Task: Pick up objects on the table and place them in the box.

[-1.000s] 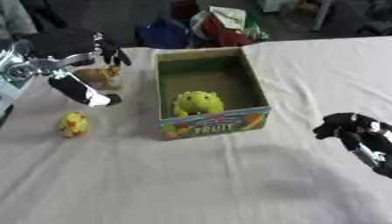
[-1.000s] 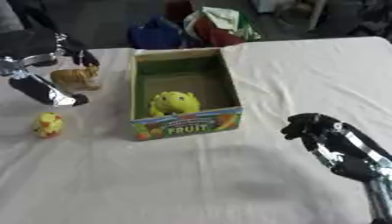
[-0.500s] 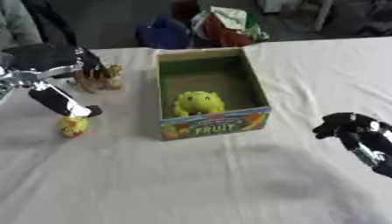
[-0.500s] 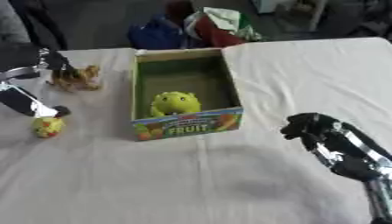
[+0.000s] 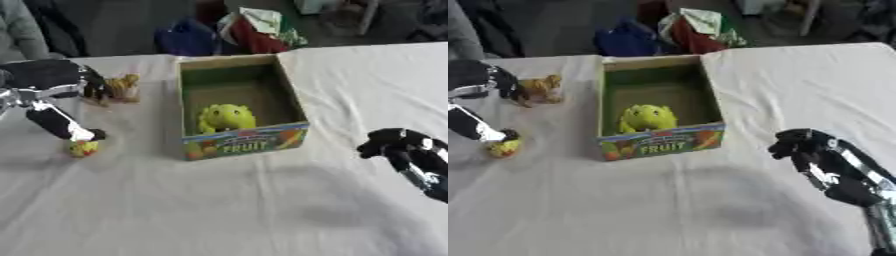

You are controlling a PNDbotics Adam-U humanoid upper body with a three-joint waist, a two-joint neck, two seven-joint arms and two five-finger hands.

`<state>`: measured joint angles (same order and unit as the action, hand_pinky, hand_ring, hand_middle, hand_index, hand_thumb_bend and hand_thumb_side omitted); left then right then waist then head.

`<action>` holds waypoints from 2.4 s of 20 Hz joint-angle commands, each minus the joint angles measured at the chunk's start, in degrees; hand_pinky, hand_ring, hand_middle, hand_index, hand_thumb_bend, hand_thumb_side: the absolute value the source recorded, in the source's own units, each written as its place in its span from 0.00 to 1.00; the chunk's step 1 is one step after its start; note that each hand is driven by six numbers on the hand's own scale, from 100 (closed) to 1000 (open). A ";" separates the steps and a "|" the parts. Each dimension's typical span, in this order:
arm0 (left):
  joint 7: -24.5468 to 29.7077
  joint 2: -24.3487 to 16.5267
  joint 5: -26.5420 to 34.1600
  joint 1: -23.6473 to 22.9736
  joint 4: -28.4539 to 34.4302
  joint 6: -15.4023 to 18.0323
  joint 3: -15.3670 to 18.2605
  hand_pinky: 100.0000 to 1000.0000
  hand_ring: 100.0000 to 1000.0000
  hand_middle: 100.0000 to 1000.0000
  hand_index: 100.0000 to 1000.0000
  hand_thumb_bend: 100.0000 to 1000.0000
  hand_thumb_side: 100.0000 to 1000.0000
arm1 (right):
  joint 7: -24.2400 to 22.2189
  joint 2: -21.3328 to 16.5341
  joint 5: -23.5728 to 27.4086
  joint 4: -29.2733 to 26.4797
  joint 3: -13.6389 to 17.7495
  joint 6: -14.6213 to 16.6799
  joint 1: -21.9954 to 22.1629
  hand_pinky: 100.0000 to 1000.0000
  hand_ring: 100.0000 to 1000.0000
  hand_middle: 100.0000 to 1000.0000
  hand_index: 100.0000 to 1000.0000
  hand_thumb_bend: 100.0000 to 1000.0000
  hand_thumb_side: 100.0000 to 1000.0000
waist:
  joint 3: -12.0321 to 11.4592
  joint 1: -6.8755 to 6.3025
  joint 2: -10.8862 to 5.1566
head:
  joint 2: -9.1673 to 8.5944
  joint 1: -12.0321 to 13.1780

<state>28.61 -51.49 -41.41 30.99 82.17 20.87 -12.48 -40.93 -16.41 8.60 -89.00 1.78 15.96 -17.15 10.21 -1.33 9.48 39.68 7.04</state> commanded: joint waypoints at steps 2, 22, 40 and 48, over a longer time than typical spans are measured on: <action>0.38 -2.66 -1.86 -0.01 -2.07 0.58 1.53 0.66 0.56 0.55 0.78 0.45 0.41 | 0.17 -1.22 -0.54 -0.31 0.63 0.14 -0.62 0.72 0.74 0.62 0.80 0.00 0.43 | -0.08 -0.04 -0.96 | -0.21 -0.33; -3.34 -1.17 -9.38 -0.06 -8.90 1.26 1.74 0.66 0.55 0.53 0.76 0.47 0.23 | 0.30 -1.07 -0.75 -0.28 0.72 0.17 -0.28 0.71 0.74 0.62 0.81 0.00 0.43 | -0.25 0.27 -0.85 | 0.13 -0.43; -8.64 4.10 -13.74 3.08 -15.94 1.81 1.03 0.61 0.47 0.45 0.68 0.35 0.16 | 0.19 -0.74 -0.82 -0.30 0.69 0.09 -0.19 0.71 0.74 0.62 0.80 0.00 0.43 | 0.29 0.34 -0.57 | 0.54 -0.29; -11.23 4.34 -12.06 3.33 -14.67 2.47 1.18 0.54 0.34 0.23 0.41 0.24 0.06 | 0.12 -0.81 -0.85 -0.28 0.68 0.02 -0.20 0.71 0.74 0.62 0.81 0.00 0.43 | 0.47 0.15 -0.66 | 0.69 -0.34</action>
<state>18.21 -45.81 -54.03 33.29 66.41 23.34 -11.80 -40.82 -16.40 8.09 -88.69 2.11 16.05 -16.79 10.59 -1.12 9.56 40.21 6.81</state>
